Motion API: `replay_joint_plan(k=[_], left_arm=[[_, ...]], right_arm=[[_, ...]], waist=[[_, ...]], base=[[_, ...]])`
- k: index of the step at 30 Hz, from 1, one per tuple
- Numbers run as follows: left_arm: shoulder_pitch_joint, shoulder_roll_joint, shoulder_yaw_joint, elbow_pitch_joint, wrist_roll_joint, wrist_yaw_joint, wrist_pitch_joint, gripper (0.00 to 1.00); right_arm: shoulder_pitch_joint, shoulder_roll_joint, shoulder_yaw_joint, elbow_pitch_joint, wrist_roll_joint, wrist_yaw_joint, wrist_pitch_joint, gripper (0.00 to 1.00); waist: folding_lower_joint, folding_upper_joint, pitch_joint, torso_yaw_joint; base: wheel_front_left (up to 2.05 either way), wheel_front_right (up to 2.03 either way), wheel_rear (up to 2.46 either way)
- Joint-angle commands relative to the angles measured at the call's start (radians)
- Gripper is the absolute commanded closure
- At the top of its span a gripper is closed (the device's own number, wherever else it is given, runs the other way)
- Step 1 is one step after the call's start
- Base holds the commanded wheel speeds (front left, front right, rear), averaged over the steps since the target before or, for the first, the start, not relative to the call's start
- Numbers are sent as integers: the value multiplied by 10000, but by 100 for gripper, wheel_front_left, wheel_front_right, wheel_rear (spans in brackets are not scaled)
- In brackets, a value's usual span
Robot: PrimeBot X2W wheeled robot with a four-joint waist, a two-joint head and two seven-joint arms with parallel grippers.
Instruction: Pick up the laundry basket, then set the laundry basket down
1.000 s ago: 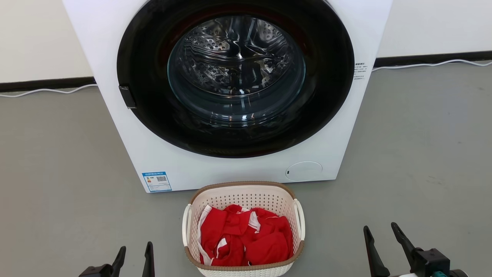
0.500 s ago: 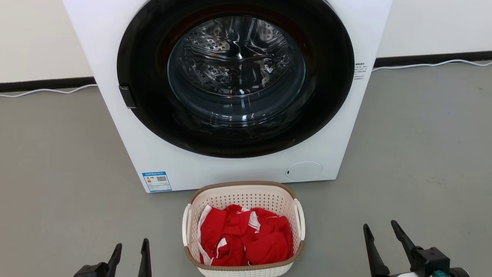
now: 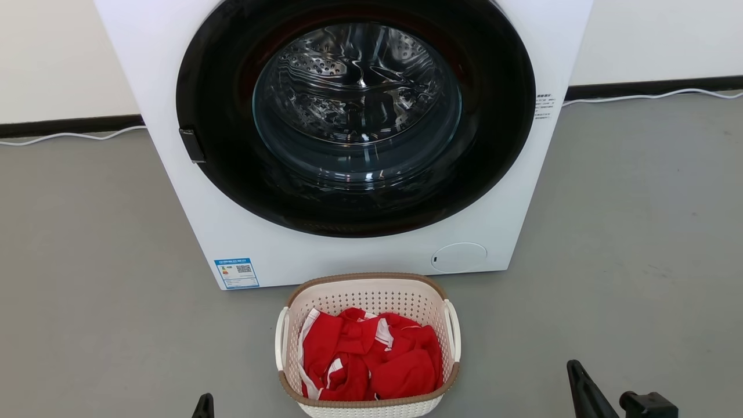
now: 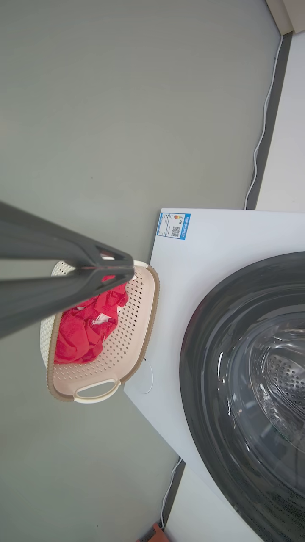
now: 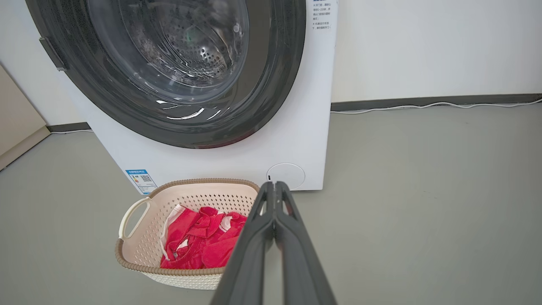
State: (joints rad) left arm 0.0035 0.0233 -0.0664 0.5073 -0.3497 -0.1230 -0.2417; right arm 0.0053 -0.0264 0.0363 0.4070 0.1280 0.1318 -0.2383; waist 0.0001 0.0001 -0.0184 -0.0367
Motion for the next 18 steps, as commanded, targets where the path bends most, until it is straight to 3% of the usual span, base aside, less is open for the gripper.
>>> replay_joint_plan(k=[1,6,18], left_arm=[[-290,115,102,-270,-345,-4,64,100],[-311,122,163,-375,-858,-7,202,100],[-403,139,341,-636,-2197,-15,574,100]], right_arm=[[-242,-75,-87,-267,355,-1,80,100],[-268,-82,-140,-328,959,-1,219,100],[-371,-100,-291,-477,2539,-2,590,100]], waist=[[20,-1,-9,7],[2,-1,11,22],[0,-1,40,62]], base=[[0,0,0],[0,0,0],[0,0,0]])
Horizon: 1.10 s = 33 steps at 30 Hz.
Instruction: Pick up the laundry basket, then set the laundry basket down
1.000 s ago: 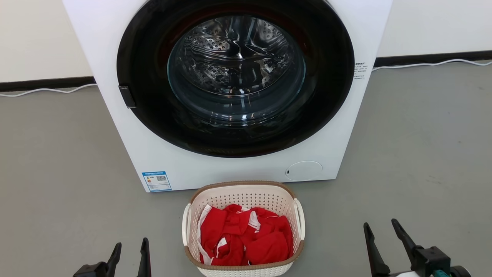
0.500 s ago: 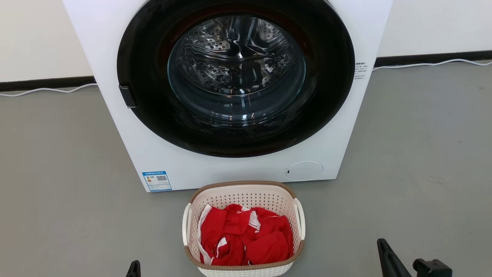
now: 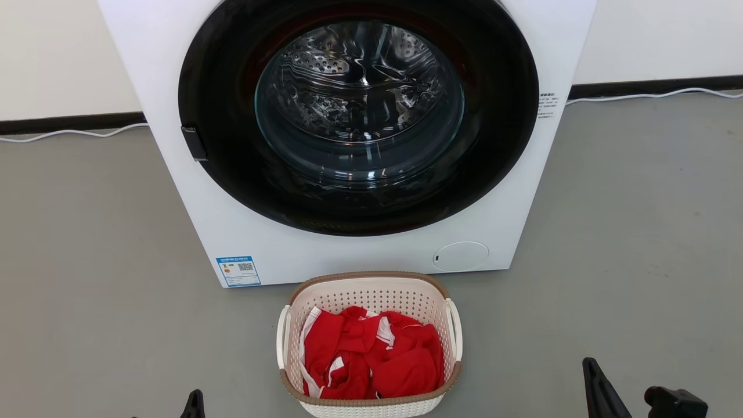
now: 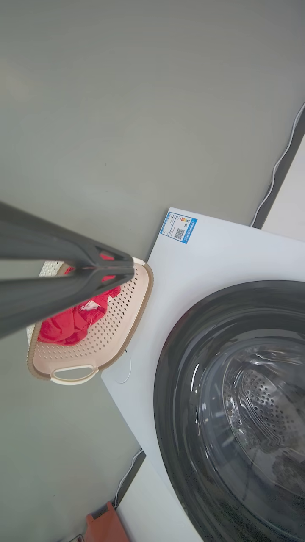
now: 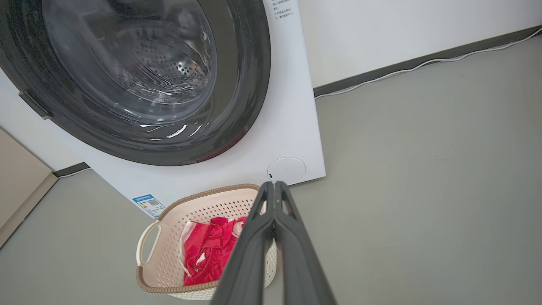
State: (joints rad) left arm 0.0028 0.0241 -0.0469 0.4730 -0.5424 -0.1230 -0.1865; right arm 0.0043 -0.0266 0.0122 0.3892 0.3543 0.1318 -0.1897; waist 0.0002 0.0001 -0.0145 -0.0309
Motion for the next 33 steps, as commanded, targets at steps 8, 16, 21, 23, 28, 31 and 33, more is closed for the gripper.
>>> replay_joint_plan(k=[8,16,21,23,28,31,33], left_arm=[[-452,141,260,-450,-1093,-19,256,100],[-501,150,361,-587,-1813,-24,462,100],[-536,157,433,-685,-2323,-27,608,100],[-551,159,462,-724,-2529,-28,668,100],[-586,166,535,-822,-3042,-31,815,100],[-607,170,579,-880,-3347,-33,903,100],[-621,172,608,-919,-3553,-34,962,100]], right_arm=[[-421,-109,-145,-389,1247,-3,336,100],[-473,-119,-229,-468,2097,-4,539,100],[-511,-125,-288,-525,2701,-4,682,100],[-526,-128,-312,-547,2944,-4,740,100],[-563,-135,-371,-604,3551,-5,884,100],[-586,-139,-407,-638,3911,-5,970,100],[-601,-142,-431,-660,4154,-5,1028,100]], waist=[[-2,-1,15,28],[-2,-1,27,49],[-2,-1,36,64],[-2,-1,39,70],[-2,-1,48,85],[-2,-1,53,94],[-2,-1,56,100]], base=[[0,0,0],[0,0,0],[0,0,0],[0,0,0],[0,0,0],[0,0,0],[0,0,0]])
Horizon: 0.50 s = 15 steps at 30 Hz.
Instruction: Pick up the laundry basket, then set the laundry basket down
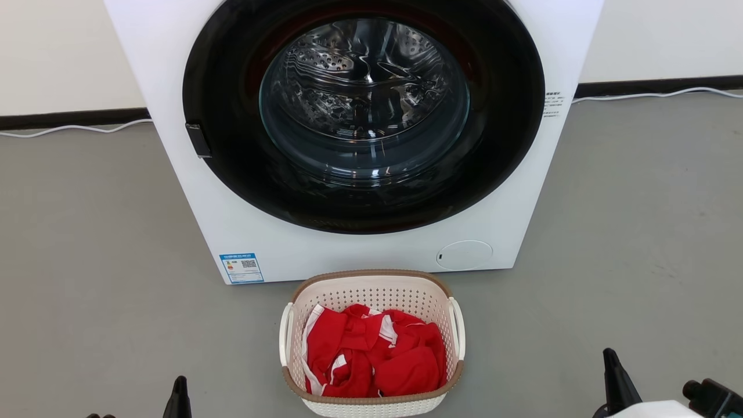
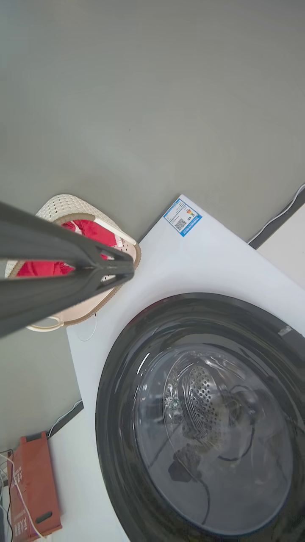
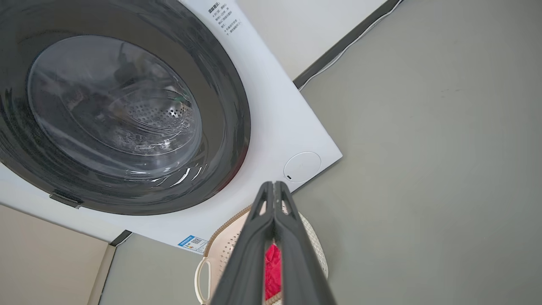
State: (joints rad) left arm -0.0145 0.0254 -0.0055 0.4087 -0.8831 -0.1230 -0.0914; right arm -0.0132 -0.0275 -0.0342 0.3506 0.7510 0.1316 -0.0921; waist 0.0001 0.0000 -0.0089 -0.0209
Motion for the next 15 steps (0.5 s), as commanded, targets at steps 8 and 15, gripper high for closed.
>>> replay_joint_plan(k=[8,15], left_arm=[[-504,169,311,-434,-967,-39,248,100],[-554,178,413,-571,-1686,-43,455,100]], right_arm=[[-487,-143,-62,-366,1158,-4,283,100],[-539,-153,-145,-445,2008,-4,486,100]], waist=[[-1,0,14,25],[-1,0,26,46]], base=[[0,0,0],[0,0,0]])
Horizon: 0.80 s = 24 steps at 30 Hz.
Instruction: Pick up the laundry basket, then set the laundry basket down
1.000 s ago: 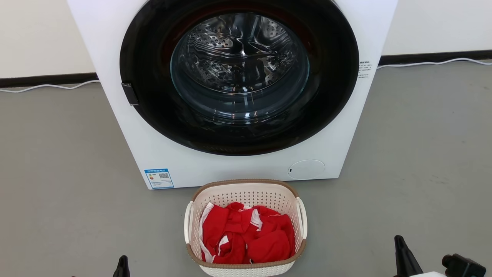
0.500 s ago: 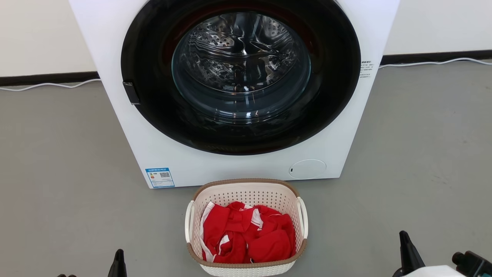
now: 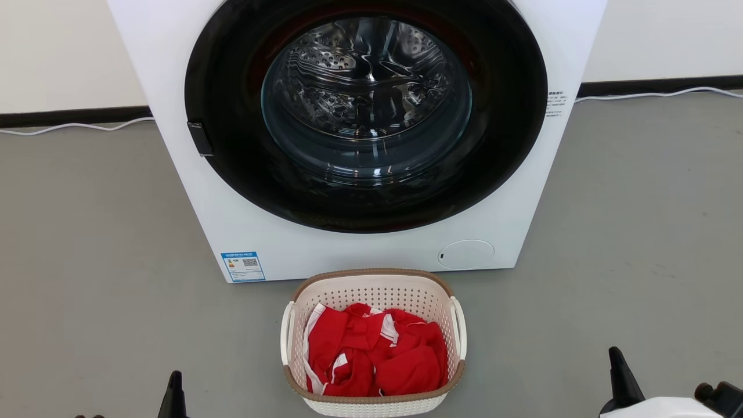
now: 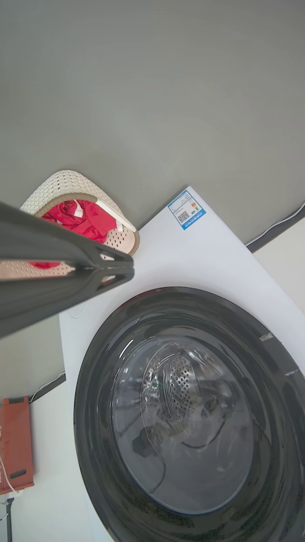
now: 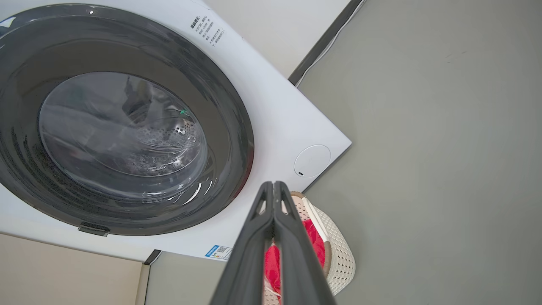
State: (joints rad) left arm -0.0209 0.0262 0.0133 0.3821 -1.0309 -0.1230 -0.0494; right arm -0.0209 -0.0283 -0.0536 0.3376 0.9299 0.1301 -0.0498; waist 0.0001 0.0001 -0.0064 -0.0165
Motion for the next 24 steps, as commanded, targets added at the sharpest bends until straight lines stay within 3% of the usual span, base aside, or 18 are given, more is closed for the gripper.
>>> replay_joint_plan(k=[1,24], left_arm=[[-497,172,239,-324,-311,-44,64,100],[-652,200,558,-755,-2573,-58,712,100]], right_arm=[[-470,-146,36,-326,340,11,91,100],[-636,-177,-226,-575,3012,9,727,100]], waist=[[0,-1,2,4],[0,-1,40,71]], base=[[0,0,0],[0,0,0]])
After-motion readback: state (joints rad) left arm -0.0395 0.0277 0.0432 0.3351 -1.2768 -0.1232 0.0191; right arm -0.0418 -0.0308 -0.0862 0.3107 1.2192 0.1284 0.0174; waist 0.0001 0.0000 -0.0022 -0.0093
